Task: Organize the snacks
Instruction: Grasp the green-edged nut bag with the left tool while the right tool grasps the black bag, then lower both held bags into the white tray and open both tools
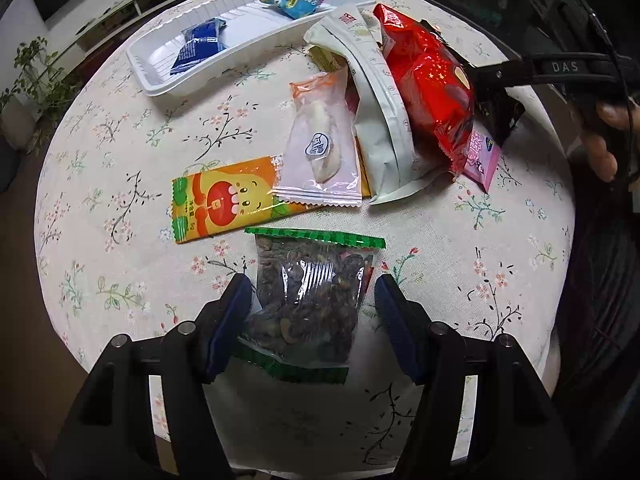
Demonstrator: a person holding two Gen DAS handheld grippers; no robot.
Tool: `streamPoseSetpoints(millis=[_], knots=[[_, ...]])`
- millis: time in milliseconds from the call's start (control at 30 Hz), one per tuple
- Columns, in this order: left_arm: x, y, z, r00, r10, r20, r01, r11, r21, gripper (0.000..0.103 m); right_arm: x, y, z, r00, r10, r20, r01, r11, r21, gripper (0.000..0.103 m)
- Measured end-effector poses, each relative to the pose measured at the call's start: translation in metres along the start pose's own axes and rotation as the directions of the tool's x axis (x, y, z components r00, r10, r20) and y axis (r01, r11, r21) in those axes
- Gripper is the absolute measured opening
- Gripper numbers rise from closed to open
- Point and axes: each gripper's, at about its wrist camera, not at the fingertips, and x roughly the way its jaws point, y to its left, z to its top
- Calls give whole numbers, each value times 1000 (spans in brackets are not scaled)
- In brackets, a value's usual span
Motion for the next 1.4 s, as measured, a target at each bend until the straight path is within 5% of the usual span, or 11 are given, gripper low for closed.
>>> streamPoseSetpoints(millis=[67,567,1100,1400], knots=[[0,0,0,1000,-2,2,2,1000,-14,58,0,2,-3,1000,17,-5,-17,1000,-4,43],[-10,7,-7,1000,-27,-1,26,995,-100,32,-13,22,-23,994,-103,34,107,979,-171,21],[-21,14,-11,997,-39,74,51,985,-164,24,-37,16,-33,991,-54,123,71,987,-141,16],[-55,31,-23,971,-127,200,178,948,-262,24,-63,13,-37,983,36,179,-18,995,-97,16]])
